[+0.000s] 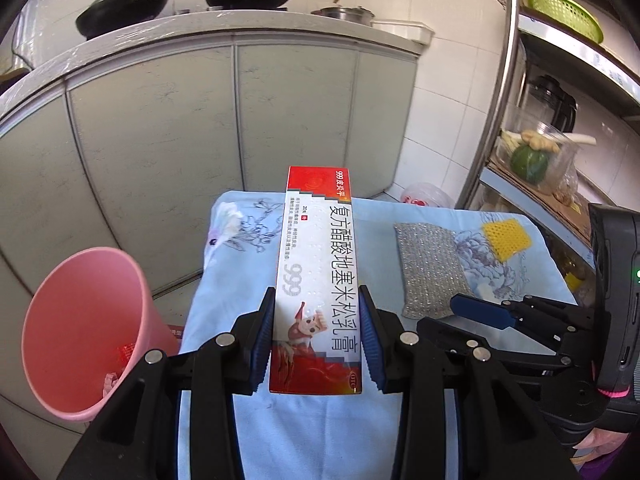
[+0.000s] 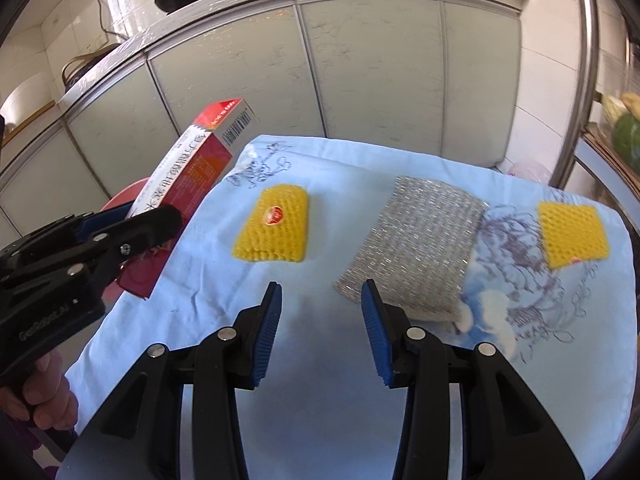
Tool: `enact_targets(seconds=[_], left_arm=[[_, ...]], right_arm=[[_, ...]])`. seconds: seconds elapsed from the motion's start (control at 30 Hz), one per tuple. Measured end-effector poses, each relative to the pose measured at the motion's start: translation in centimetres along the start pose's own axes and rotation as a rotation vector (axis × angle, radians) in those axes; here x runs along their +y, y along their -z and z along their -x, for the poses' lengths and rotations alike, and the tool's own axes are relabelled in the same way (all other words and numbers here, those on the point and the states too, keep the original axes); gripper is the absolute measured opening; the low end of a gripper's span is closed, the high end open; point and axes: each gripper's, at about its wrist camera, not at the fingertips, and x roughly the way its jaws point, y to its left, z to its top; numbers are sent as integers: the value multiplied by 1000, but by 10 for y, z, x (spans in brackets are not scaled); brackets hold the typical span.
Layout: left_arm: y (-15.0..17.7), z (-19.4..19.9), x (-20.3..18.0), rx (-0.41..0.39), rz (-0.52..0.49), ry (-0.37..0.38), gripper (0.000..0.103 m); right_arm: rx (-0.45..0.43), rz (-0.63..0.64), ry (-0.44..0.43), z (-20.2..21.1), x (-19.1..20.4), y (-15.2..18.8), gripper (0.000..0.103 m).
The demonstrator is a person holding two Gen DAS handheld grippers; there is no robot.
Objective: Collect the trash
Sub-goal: 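Close the right tool on the yellow foam net while the left tool holds the box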
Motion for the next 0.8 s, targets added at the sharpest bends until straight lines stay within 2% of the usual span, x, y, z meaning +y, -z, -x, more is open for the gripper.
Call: enact_targets(seconds=[0.47,0.8], left_arm=[[5,1,26,12,113,-77,39],[10,1,44,10,162,-126,38]], right_arm=[[2,49,-24,-33,31,-32,42],[44,92,22,-68,51,-45,42]])
